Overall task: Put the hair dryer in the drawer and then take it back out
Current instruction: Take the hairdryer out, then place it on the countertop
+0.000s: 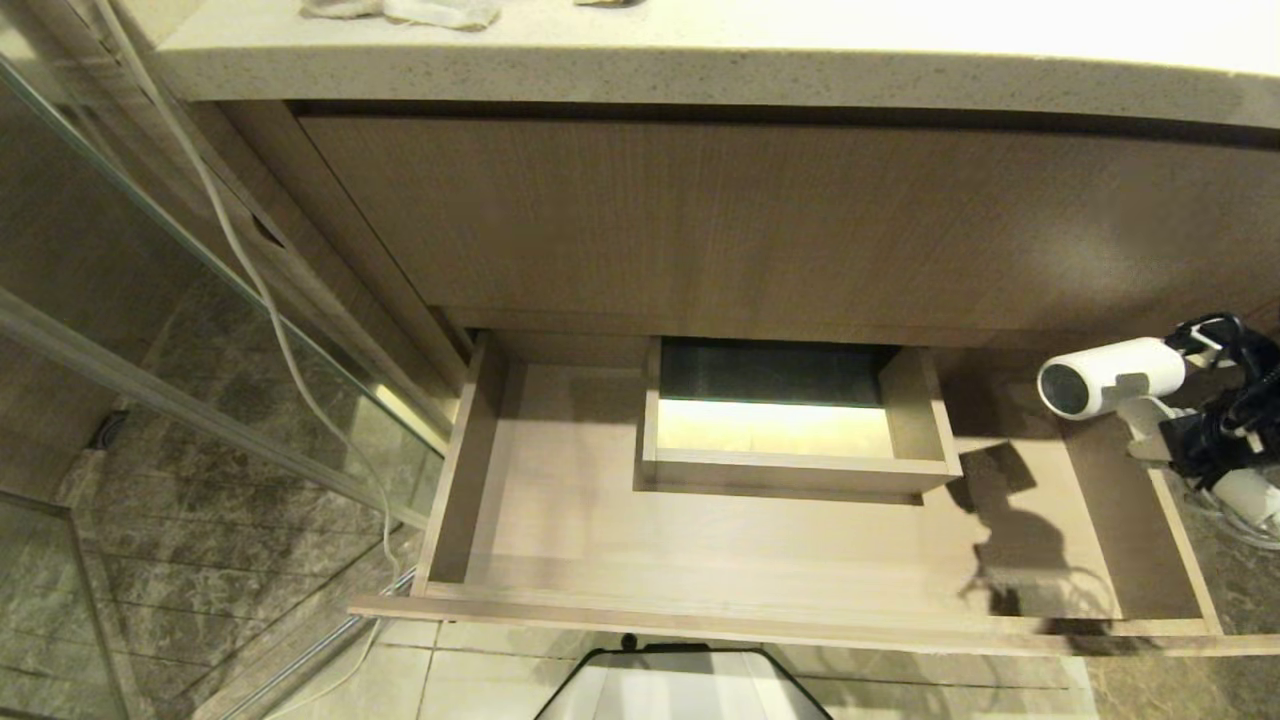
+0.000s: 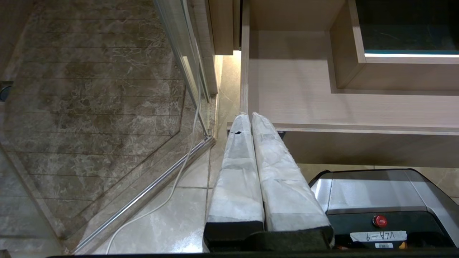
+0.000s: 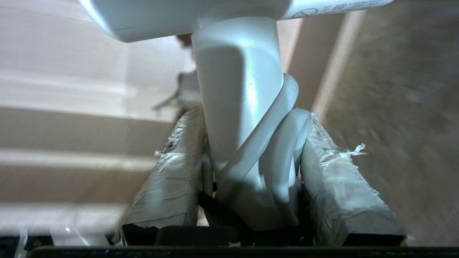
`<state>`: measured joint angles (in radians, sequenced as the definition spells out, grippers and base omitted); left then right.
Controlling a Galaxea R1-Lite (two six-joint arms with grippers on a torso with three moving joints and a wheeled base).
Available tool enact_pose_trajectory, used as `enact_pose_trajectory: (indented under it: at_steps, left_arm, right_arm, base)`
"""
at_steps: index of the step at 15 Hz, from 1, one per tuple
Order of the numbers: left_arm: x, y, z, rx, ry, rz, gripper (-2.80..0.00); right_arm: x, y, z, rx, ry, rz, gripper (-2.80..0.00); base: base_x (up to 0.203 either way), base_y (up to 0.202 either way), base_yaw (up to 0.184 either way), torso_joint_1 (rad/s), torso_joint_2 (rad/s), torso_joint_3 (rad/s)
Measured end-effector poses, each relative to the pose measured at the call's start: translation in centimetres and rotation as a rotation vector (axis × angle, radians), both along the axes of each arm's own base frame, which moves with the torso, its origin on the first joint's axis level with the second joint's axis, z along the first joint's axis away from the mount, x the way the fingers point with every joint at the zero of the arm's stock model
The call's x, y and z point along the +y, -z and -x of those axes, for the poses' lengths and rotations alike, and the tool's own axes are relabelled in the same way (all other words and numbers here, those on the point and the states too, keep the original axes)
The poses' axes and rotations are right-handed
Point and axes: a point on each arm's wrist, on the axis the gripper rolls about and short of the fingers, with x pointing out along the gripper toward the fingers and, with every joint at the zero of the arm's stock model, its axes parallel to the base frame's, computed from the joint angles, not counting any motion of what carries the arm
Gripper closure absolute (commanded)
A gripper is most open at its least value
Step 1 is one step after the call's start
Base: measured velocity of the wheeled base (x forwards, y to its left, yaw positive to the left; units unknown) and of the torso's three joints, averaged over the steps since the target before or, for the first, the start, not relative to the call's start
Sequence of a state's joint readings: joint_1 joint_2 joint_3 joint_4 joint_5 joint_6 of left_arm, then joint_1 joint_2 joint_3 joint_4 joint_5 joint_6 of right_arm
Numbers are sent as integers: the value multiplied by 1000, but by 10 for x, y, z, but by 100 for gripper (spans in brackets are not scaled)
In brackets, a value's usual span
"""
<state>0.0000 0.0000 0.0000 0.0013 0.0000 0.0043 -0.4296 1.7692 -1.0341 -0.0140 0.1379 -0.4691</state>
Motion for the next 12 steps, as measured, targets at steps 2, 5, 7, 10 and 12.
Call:
enact_pose_trajectory:
  at_steps: [2,5,7,10,12]
  left_arm:
    - [0,0,0,0,0,0,0]
    - [0,0,0,0,0,0,0]
    - [0,0,0,0,0,0,0]
    - [0,0,0,0,0,0,0]
    - [0,0,0,0,0,0,0]
  right_arm:
    - [14,-16,31,-24,2,25,0]
    - [31,-33,70,-76,5,56,0]
    - [42,-47,95,-136,7,85,0]
    - [55,-63,128,-221,23,126,0]
    - [59,-70,140,-251,30,141,0]
  base:
    - [0,0,0,0,0,0]
    - [0,0,0,0,0,0]
    - [0,0,0,0,0,0]
    - [0,0,0,0,0,0]
    - [0,0,0,0,0,0]
